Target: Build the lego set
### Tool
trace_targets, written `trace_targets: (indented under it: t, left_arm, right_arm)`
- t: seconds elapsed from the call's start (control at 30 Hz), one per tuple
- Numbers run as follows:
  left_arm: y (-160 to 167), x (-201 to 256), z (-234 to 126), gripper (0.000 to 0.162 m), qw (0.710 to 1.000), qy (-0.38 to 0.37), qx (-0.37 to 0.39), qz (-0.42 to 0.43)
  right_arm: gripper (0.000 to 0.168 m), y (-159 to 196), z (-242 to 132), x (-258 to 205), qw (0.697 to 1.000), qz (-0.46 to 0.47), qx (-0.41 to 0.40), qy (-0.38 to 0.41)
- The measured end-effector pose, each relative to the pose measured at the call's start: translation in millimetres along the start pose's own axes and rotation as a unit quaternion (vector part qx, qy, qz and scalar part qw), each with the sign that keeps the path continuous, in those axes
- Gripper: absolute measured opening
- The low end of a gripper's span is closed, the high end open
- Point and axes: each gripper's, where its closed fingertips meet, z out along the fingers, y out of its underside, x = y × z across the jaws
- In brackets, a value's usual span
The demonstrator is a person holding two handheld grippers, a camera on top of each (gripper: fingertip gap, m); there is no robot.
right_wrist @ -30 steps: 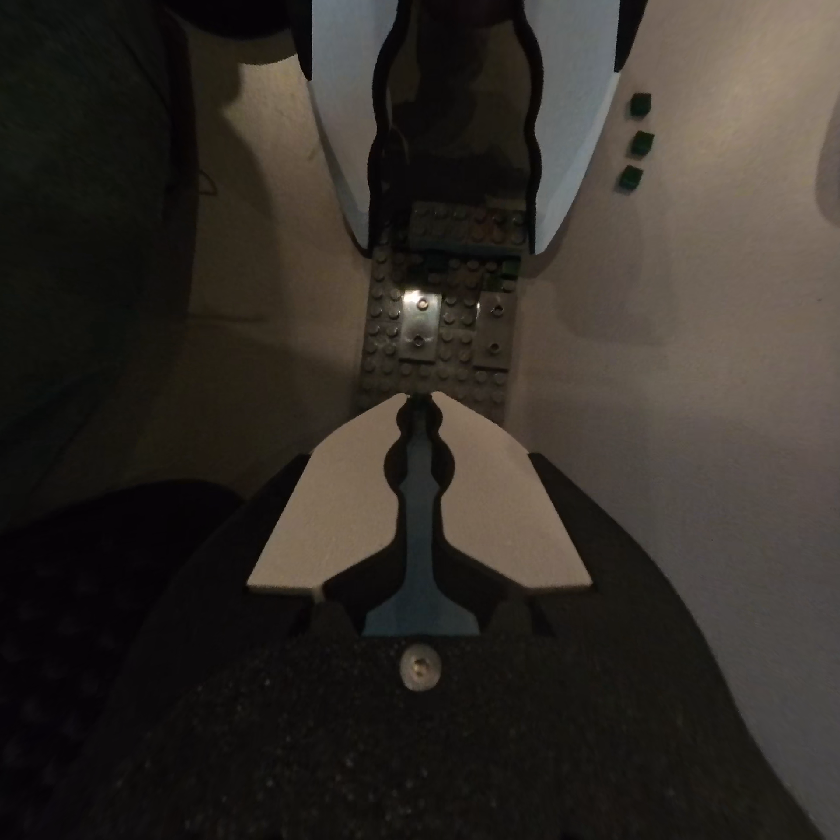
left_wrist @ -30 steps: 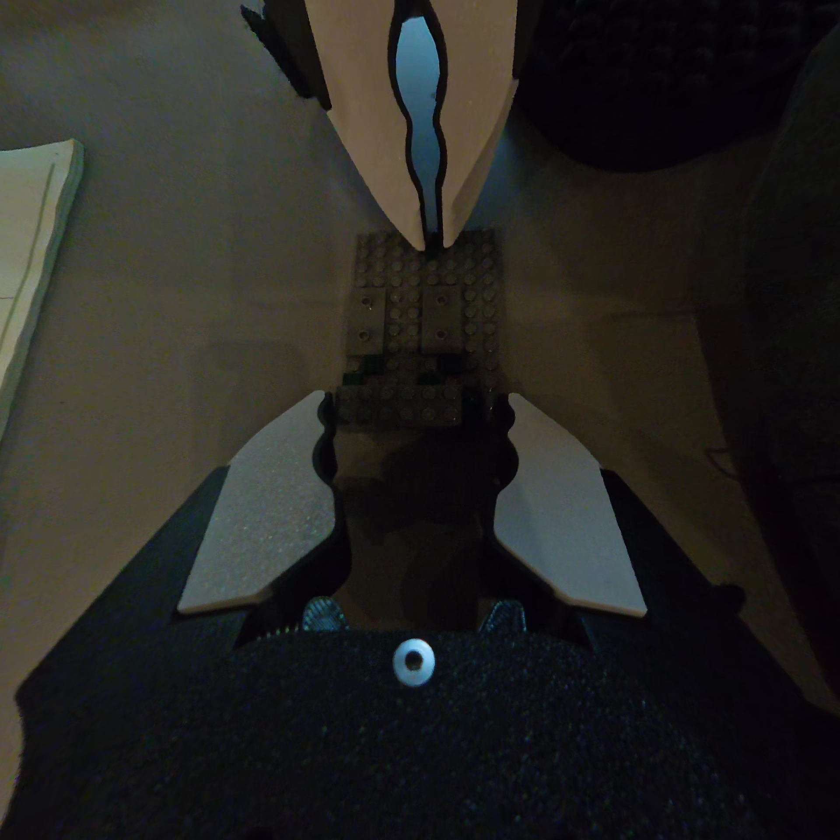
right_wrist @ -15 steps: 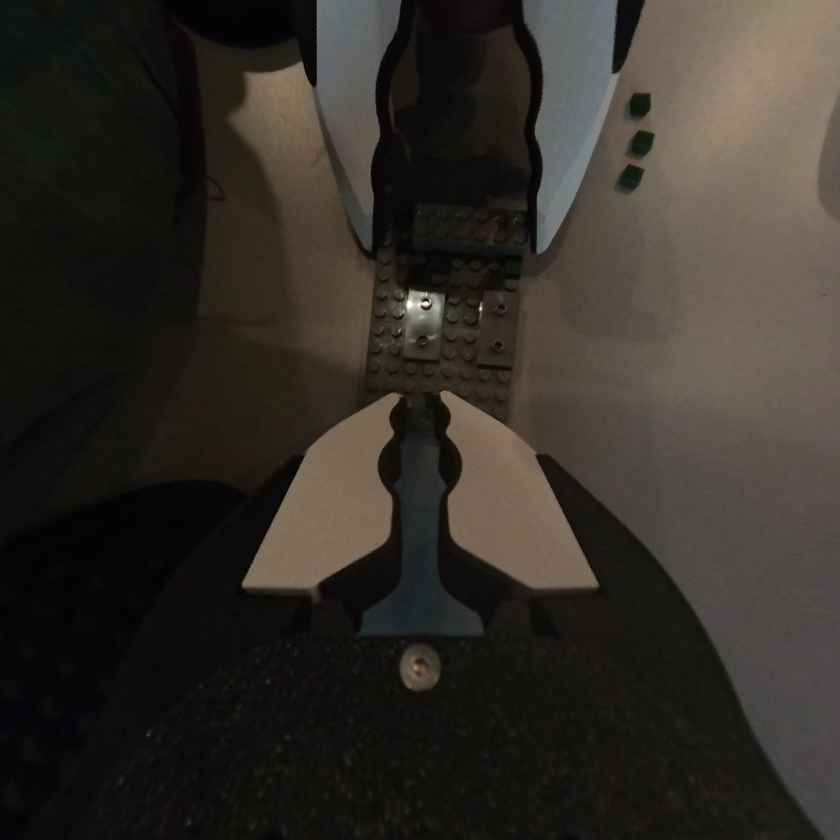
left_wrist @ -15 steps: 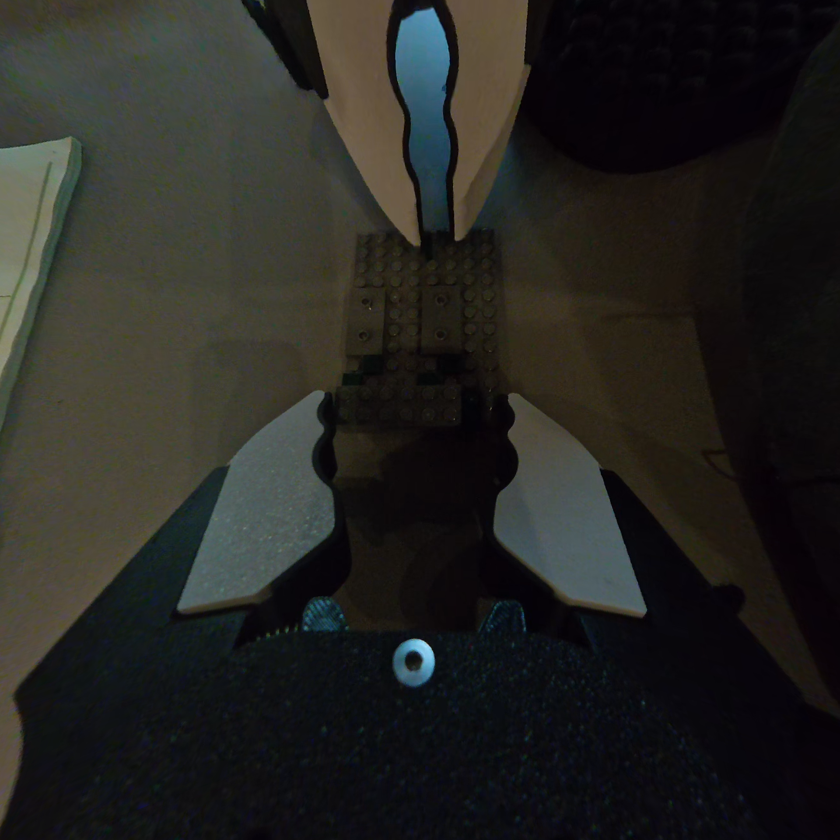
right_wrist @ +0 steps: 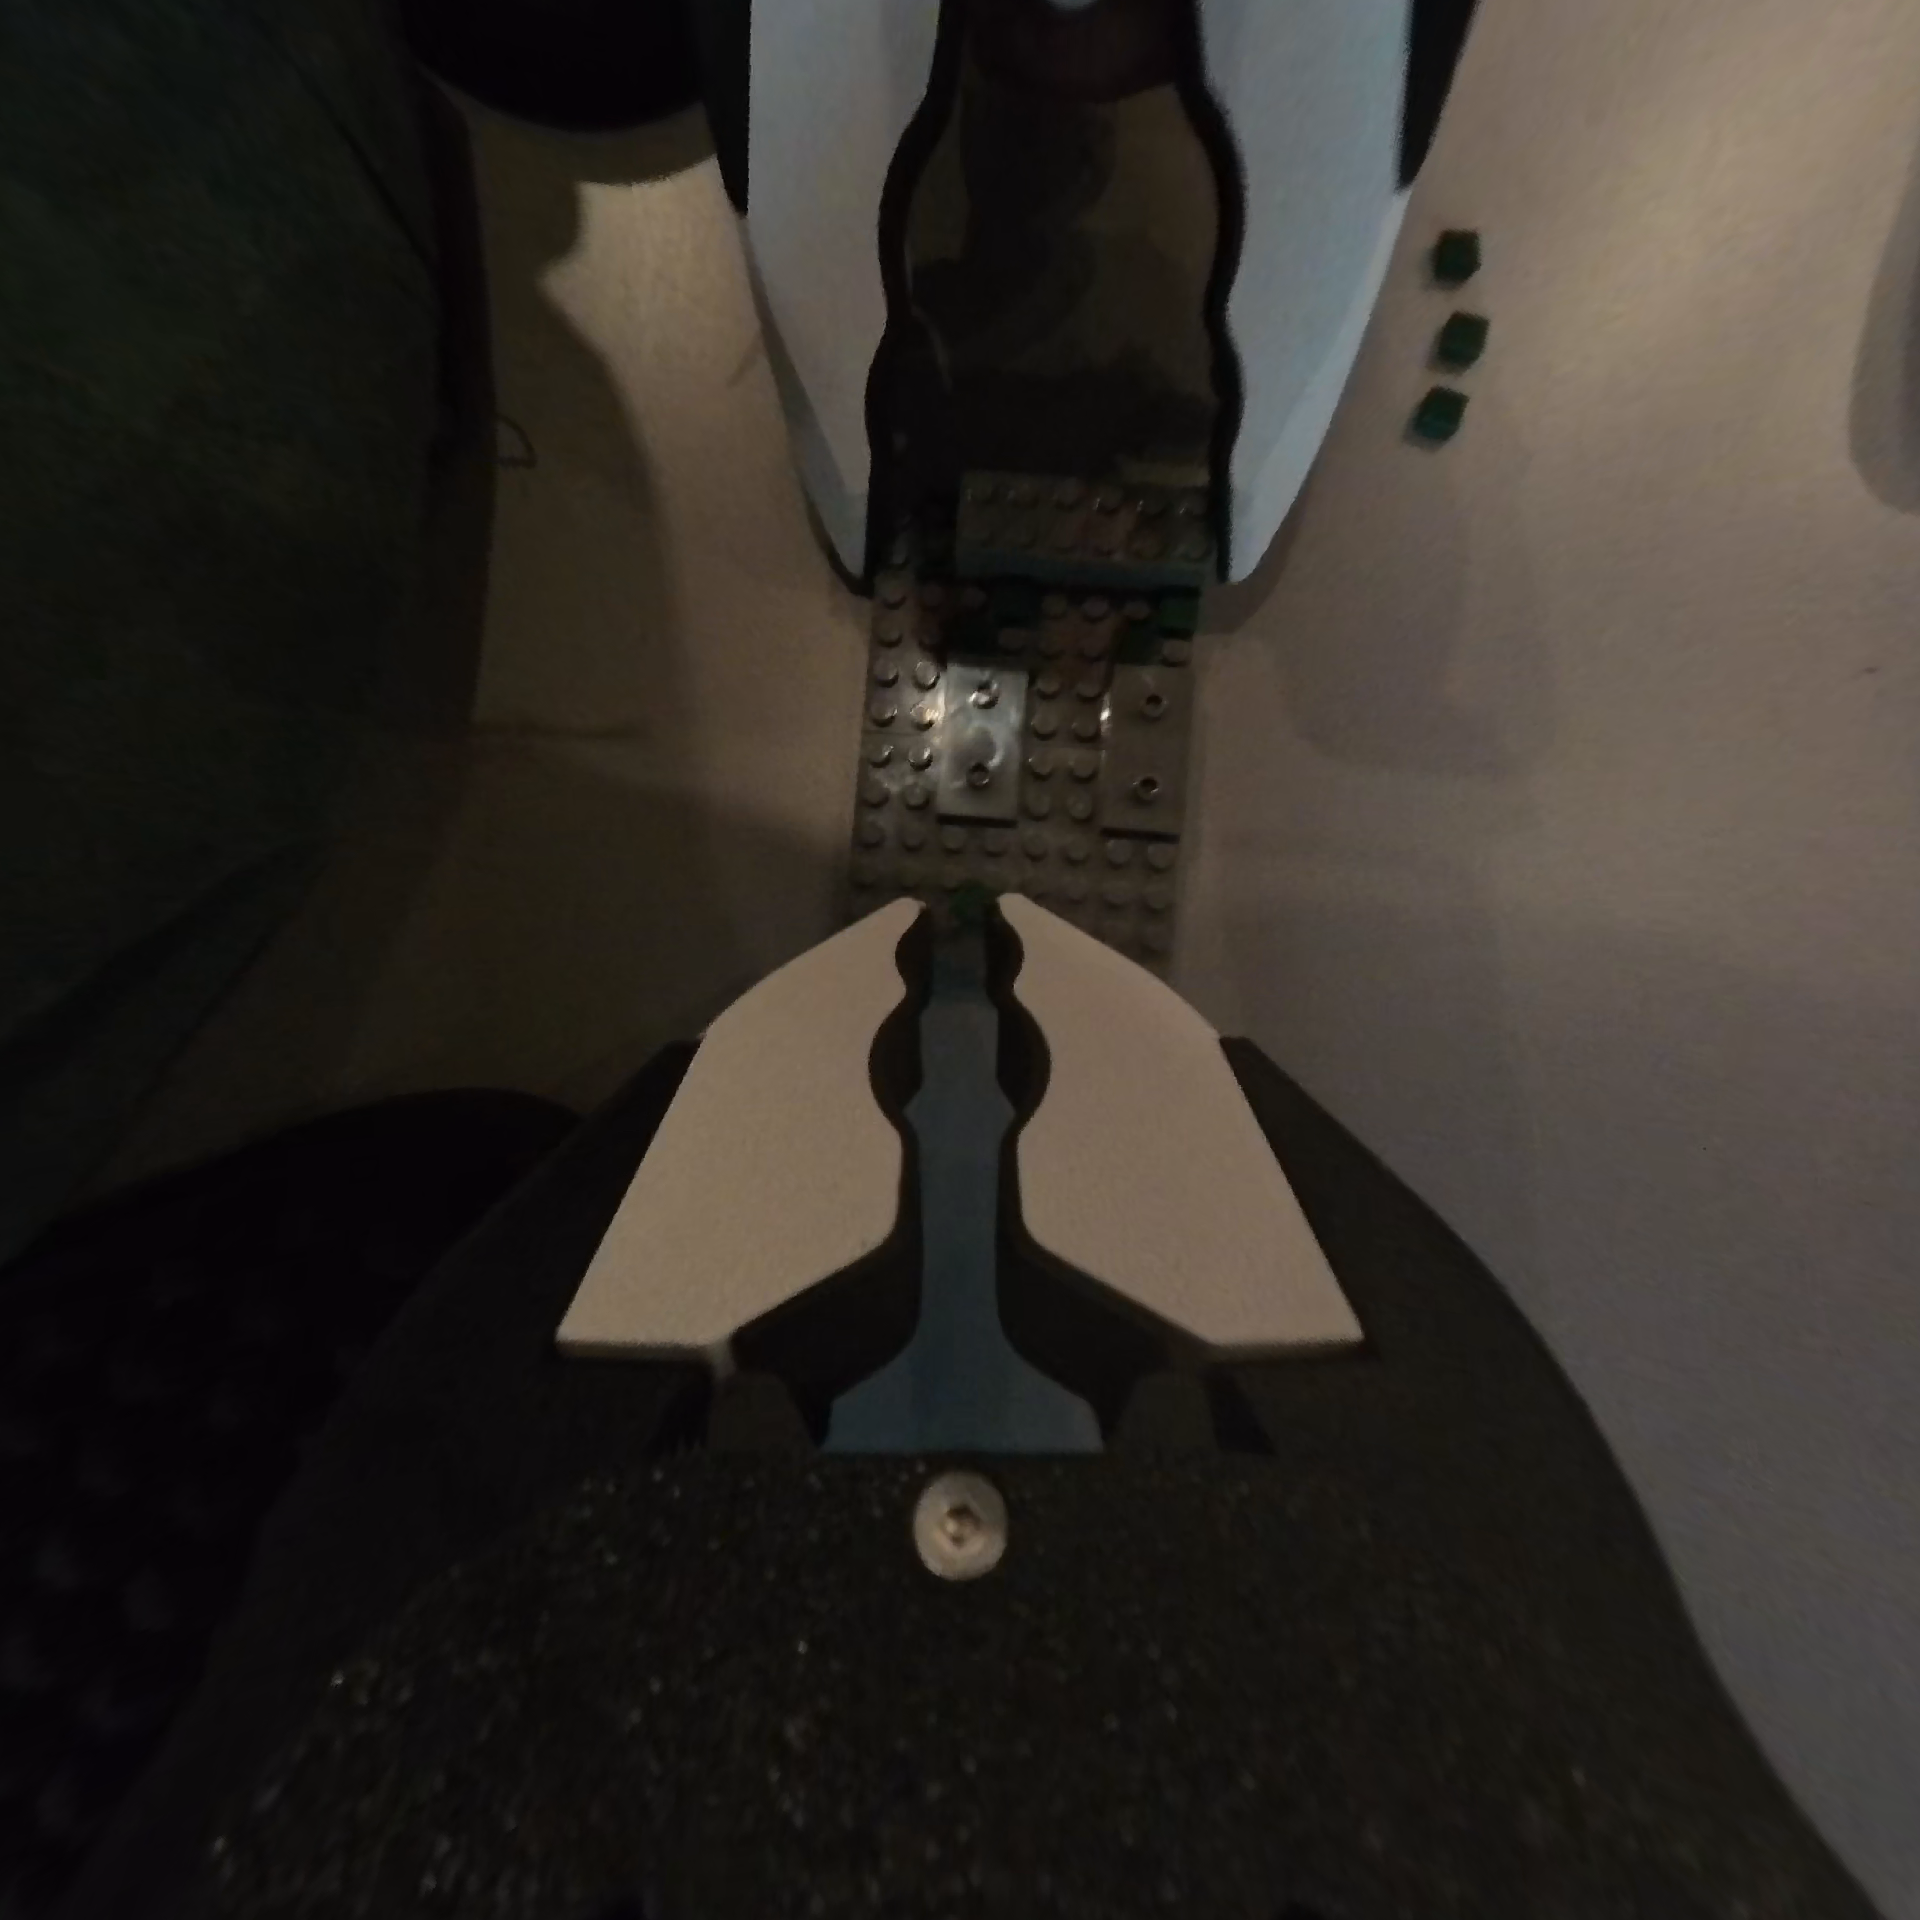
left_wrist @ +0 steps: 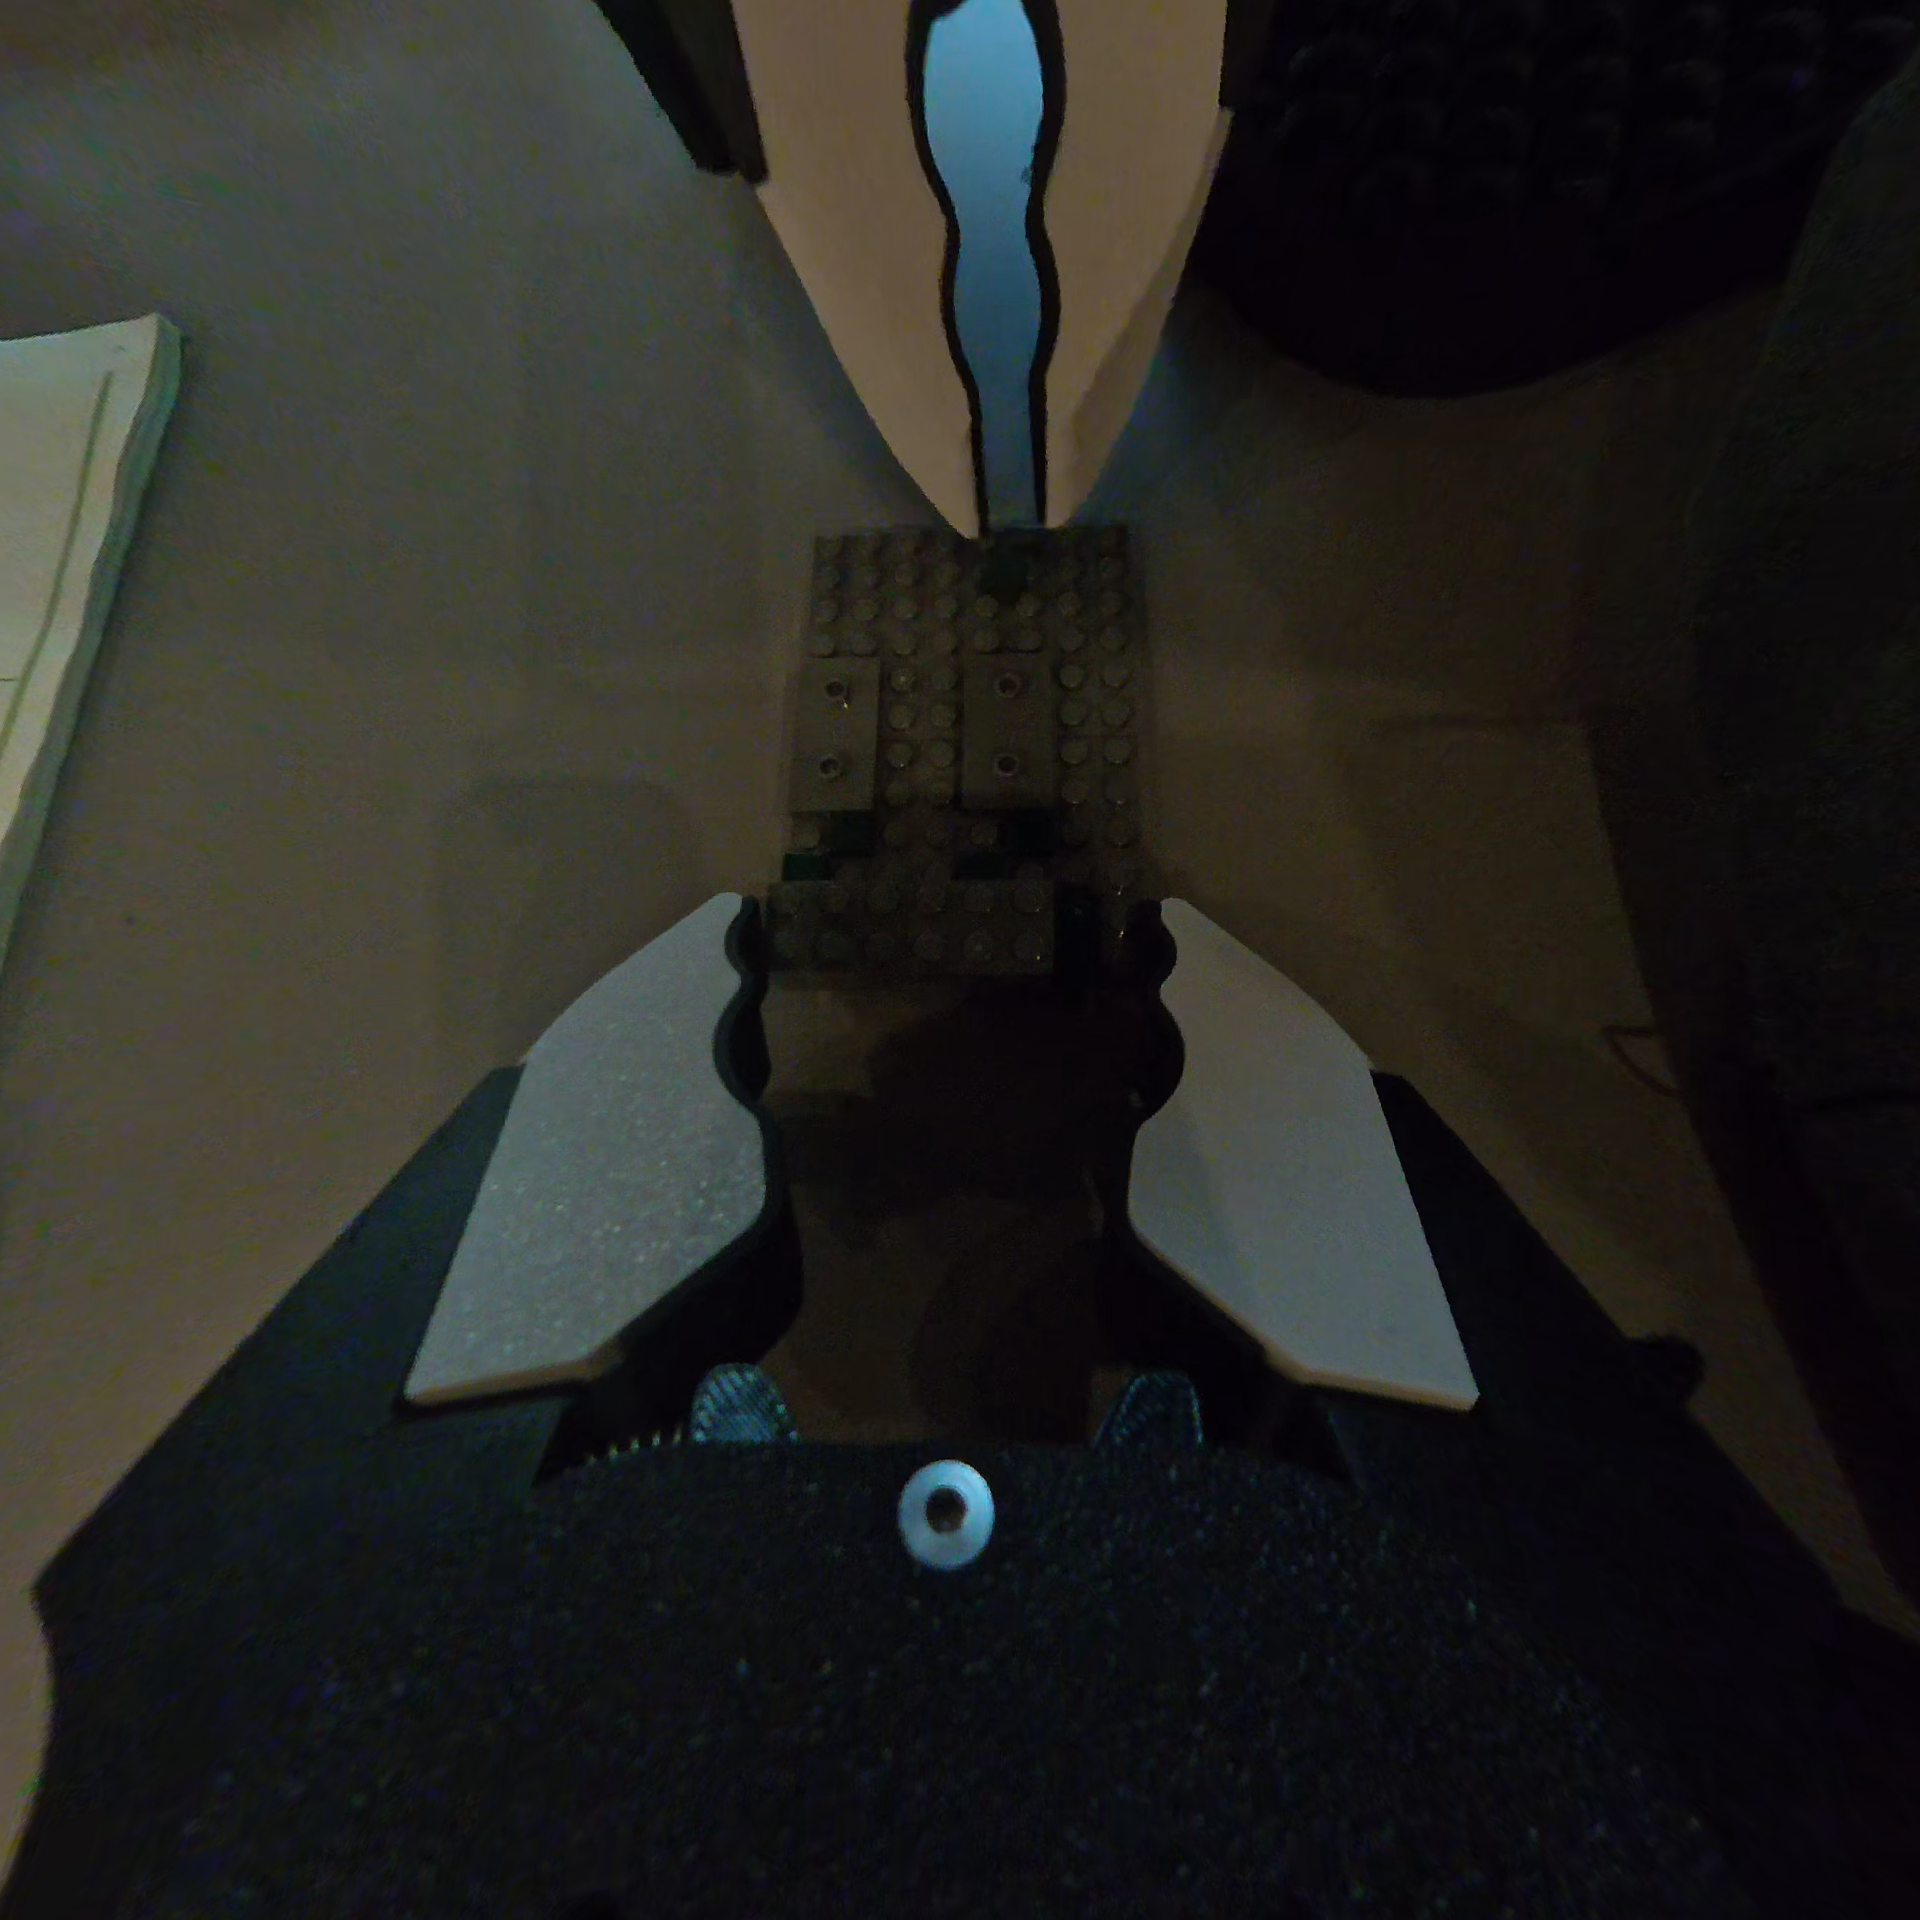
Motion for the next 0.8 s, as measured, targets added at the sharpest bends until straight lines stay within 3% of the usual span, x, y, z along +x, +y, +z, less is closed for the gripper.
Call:
trace_targets:
  t: [0.03,0.57,0.8]
  left_arm:
    - [0.0,0.1,0.0,0.069,1.0,0.0,0.0,0.0]
    - [0.4,0.1,0.0,0.069,1.0,0.001,-0.001,-0.001]
    - [0.4,-0.3,0.1,0.069,1.0,0.0,-0.002,-0.002]
  right_arm:
    - [0.009,-1.6,-0.1,1.7,1.0,0.001,0.002,0.006]
    - [0.003,4.7,5.9,4.8,1.0,0.012,-0.02,0.005]
    - [0.01,-0.3,5.1,2.8,1.0,0.005,-0.02,-0.011]
